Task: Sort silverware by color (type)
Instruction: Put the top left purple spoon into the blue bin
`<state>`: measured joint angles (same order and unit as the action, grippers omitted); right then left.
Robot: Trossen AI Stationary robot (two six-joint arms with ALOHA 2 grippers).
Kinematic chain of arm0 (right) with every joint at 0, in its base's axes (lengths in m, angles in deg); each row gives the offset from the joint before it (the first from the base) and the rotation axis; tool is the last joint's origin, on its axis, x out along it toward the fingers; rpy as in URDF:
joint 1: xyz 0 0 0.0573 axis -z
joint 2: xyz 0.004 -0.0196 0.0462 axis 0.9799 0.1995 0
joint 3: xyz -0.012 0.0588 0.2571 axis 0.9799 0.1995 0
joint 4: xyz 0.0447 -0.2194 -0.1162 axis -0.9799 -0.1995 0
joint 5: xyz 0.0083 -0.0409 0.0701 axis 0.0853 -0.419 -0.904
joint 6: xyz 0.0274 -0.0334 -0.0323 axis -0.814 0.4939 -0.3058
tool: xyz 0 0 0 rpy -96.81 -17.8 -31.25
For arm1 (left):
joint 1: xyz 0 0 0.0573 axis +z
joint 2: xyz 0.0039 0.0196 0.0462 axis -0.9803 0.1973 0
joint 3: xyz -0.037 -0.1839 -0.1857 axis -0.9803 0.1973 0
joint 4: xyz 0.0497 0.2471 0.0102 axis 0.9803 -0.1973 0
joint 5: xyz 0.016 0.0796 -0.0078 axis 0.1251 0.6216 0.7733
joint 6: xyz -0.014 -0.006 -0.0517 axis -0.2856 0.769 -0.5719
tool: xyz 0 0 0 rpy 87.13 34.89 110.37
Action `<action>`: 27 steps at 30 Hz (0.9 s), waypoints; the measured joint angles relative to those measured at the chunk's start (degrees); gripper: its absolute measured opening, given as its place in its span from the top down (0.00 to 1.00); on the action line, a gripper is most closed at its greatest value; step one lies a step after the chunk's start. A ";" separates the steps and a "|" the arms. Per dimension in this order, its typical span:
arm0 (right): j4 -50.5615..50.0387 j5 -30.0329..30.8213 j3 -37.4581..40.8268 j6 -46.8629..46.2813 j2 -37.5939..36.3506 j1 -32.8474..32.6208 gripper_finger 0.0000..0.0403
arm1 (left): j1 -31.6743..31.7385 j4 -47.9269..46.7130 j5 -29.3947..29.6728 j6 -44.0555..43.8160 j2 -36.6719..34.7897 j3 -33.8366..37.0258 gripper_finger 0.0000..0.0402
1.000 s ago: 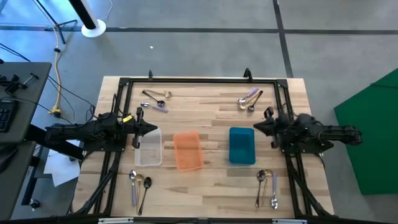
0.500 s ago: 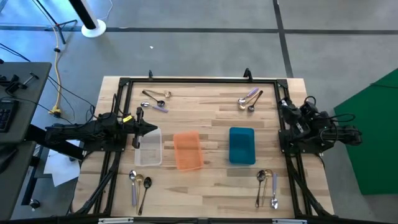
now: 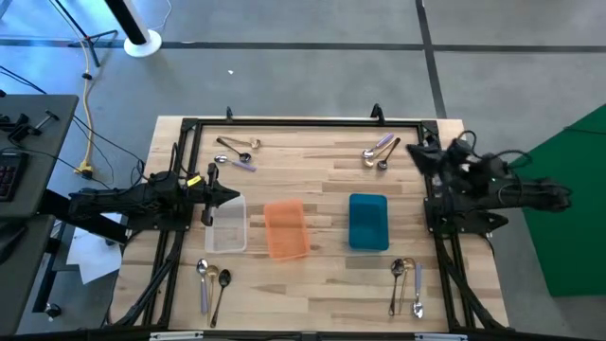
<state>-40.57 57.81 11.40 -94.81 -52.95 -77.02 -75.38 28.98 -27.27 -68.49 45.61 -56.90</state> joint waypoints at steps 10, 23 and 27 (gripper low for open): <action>-15.50 -5.12 -12.63 6.30 14.84 -0.02 1.00 | 0.00 0.00 -0.01 -0.01 0.00 0.00 1.00; -19.49 -8.11 -13.04 7.38 16.60 -0.02 1.00 | 0.01 0.00 0.00 -0.01 0.01 0.02 1.00; -19.43 -8.11 -13.04 6.17 16.60 -0.02 1.00 | -0.01 -0.01 -0.01 0.01 0.00 0.01 1.00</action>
<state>-60.01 49.70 -1.64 -88.64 -36.35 -77.04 -75.39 28.98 -27.27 -68.48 45.61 -56.89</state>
